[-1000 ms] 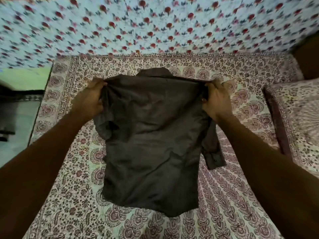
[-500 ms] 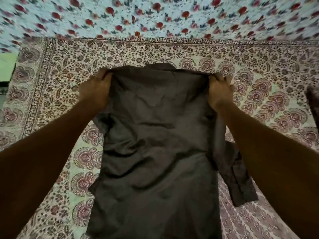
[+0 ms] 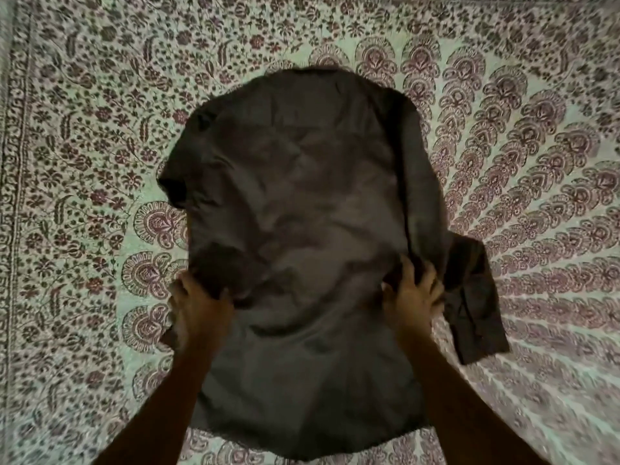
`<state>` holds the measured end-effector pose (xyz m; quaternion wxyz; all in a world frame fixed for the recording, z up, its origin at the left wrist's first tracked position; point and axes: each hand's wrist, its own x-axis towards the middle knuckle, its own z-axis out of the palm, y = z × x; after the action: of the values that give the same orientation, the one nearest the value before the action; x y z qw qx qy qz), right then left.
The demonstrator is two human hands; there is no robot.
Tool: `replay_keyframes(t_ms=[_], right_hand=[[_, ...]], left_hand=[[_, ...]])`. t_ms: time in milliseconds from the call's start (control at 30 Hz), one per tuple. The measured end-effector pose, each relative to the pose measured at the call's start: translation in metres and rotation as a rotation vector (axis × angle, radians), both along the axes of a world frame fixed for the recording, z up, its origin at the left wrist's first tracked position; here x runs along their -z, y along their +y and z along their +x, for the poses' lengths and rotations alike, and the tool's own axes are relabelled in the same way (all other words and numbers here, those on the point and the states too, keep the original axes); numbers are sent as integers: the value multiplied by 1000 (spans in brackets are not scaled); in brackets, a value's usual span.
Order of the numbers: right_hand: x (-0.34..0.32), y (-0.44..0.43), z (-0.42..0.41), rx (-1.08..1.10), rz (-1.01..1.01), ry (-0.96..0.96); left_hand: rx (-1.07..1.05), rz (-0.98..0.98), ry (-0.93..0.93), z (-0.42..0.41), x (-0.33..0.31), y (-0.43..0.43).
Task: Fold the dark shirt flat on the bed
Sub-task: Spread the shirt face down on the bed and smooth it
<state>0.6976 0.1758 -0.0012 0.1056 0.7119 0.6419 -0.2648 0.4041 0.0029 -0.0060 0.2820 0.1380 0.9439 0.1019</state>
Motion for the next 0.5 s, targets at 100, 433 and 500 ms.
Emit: replay_keyframes(t_ms=[100, 433, 500], right_hand=[[9, -64, 46, 209, -133, -110], [1, -132, 116, 359, -347, 5], [-3, -138, 132, 316, -388, 90]], left_hand=[[-205, -157, -61, 21, 4, -69], [-165, -132, -264, 39, -9, -156], [-129, -131, -299, 45, 0, -178]])
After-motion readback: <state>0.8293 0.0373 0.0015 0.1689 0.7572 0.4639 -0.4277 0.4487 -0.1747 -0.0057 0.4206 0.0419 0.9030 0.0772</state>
